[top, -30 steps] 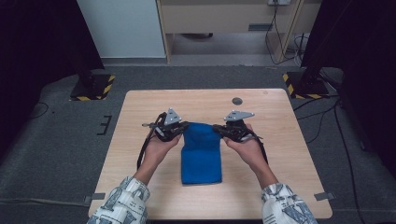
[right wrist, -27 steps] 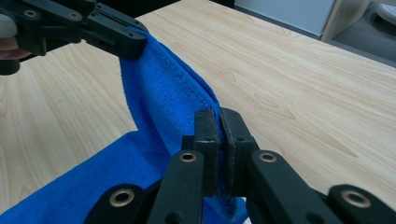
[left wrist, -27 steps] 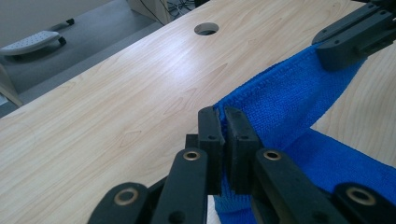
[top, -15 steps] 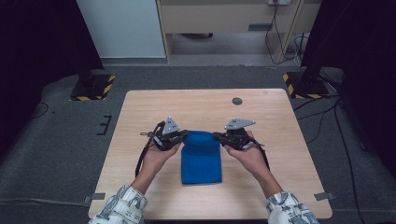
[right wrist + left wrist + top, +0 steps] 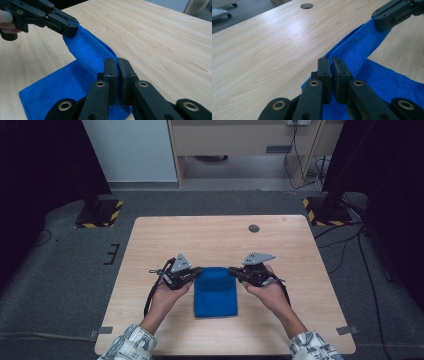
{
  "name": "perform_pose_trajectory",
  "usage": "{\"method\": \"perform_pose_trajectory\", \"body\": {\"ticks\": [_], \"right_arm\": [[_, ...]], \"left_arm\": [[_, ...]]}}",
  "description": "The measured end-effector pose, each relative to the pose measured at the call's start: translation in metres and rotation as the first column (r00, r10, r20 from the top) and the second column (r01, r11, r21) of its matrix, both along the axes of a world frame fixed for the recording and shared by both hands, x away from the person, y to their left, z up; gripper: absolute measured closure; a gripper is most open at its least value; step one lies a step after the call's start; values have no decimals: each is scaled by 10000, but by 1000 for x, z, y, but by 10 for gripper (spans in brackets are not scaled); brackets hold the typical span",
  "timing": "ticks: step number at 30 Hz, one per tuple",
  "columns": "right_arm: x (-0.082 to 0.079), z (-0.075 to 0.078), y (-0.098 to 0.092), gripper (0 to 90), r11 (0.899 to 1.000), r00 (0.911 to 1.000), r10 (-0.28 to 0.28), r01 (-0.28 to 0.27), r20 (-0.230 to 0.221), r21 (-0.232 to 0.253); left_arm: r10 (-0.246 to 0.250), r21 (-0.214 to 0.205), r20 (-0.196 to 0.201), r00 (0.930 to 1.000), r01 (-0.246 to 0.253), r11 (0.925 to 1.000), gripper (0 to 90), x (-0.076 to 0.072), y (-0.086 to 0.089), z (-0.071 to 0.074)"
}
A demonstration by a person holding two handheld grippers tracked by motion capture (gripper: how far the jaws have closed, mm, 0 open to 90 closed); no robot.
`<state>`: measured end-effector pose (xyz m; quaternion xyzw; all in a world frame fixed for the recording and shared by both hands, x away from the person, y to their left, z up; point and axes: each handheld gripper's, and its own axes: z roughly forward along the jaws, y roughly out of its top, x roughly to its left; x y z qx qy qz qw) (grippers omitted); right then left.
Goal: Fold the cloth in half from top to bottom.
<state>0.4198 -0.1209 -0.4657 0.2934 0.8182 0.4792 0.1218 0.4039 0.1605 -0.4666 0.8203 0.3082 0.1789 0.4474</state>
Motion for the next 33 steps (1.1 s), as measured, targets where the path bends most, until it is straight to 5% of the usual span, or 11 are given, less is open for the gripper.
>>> {"method": "perform_pose_trajectory", "body": {"ticks": [33], "right_arm": [[-27, 3, -1, 860, 9988, 9988, 417, -423, 273, 235]], "left_arm": [[81, -638, 100, 9999, -74, 9979, 830, -24, 7, -5]]}}
